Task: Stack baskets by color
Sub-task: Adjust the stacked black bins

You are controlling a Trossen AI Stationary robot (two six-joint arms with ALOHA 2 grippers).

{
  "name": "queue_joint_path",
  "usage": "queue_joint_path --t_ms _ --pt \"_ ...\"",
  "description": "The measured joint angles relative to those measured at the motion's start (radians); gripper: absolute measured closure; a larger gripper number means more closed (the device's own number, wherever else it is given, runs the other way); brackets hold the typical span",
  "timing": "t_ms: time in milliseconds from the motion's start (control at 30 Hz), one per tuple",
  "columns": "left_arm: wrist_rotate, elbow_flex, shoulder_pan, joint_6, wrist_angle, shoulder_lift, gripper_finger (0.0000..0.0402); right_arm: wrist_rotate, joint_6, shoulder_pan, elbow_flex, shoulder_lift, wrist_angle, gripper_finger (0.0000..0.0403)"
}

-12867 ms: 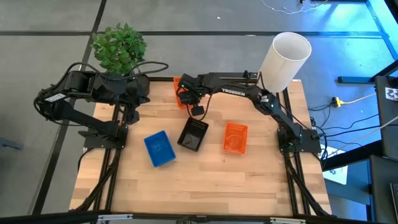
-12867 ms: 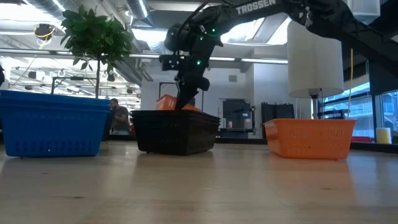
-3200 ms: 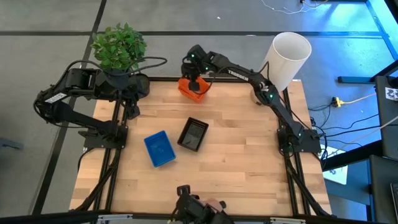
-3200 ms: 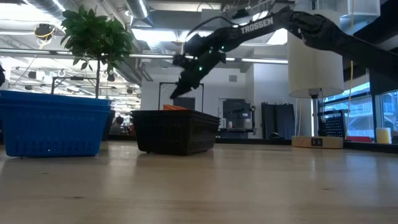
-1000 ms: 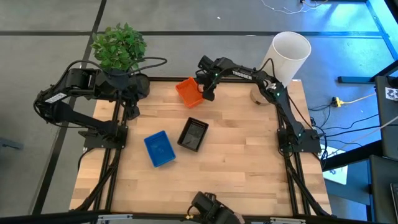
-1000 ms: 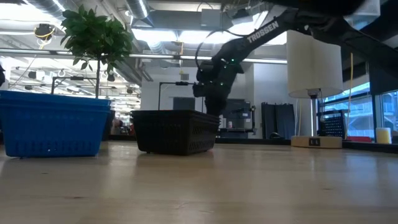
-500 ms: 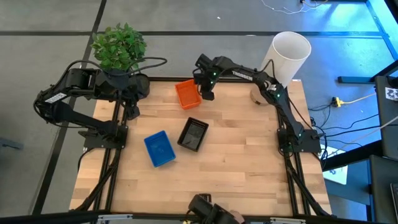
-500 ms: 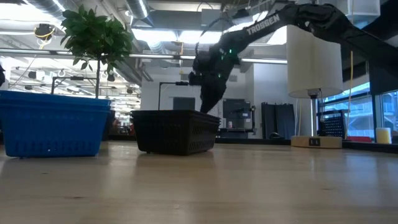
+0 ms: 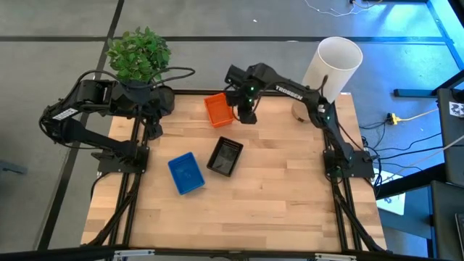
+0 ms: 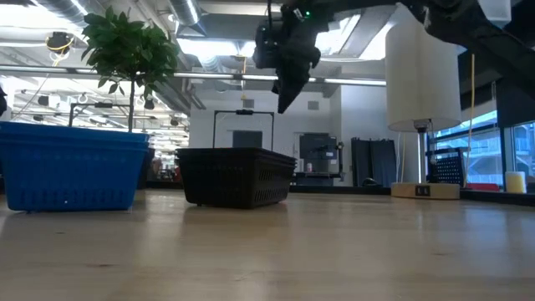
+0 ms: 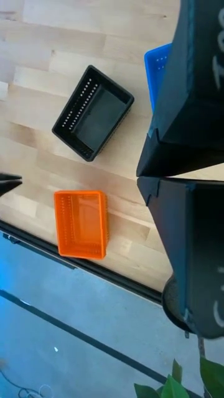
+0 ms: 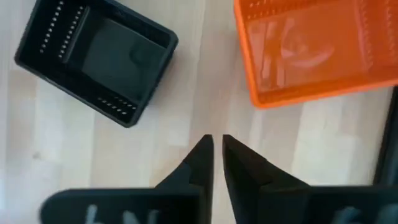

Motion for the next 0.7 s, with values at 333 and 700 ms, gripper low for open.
queue_joint_path --t_ms 333,700 --pt "0.025 0.0 0.0 0.026 0.0 0.0 0.0398 0.009 0.063 0.1 0.0 0.007 -0.005 0.029" --pt "0.026 0.0 0.0 0.026 -0.001 0.0 0.0398 -0.091 0.291 0.137 -0.032 0.062 0.085 0.0252"
